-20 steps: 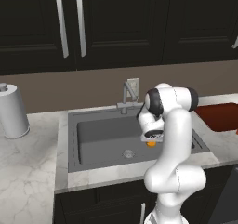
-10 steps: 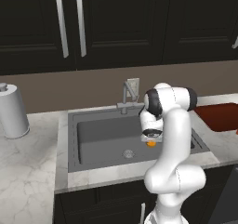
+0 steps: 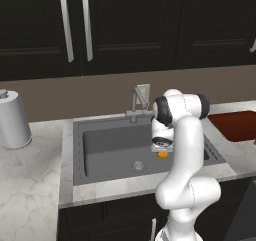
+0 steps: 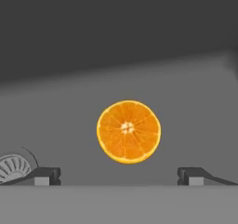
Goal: Pick up all produce items and place them in the sink. Turn on the sink faucet to wash them. Then turn the sink off and put them in the tray.
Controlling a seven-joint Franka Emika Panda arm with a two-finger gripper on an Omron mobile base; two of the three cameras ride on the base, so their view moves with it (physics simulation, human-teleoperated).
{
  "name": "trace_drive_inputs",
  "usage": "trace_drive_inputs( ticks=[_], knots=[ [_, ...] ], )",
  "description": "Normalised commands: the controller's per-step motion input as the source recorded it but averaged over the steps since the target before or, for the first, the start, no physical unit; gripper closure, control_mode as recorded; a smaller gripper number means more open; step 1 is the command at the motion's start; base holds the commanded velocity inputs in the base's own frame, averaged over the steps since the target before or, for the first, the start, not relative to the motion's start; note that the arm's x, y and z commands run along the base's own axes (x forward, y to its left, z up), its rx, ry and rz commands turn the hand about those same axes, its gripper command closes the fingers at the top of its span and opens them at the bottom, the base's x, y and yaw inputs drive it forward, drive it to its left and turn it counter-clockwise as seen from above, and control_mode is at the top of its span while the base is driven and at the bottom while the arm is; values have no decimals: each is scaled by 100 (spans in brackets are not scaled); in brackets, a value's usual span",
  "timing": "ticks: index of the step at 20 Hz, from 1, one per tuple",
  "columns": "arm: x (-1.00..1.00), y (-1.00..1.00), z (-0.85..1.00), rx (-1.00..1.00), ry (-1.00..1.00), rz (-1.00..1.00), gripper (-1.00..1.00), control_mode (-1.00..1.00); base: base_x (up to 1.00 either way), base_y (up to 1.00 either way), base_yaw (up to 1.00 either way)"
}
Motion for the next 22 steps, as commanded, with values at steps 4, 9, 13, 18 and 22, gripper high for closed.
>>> trace_drive_inputs(
  ticks=[4,9,13,18,22],
  knots=[
    [9,0,-4,0,0,0,-100,-100,0,0,0],
    [3,0,-6,0,0,0,-100,-100,0,0,0],
    [0,0,-6,0,0,0,-100,-100,0,0,0],
    [0,0,-3,0,0,0,-100,-100,0,0,0],
    [6,0,0,0,0,0,-100,-100,0,0,0]
  ],
)
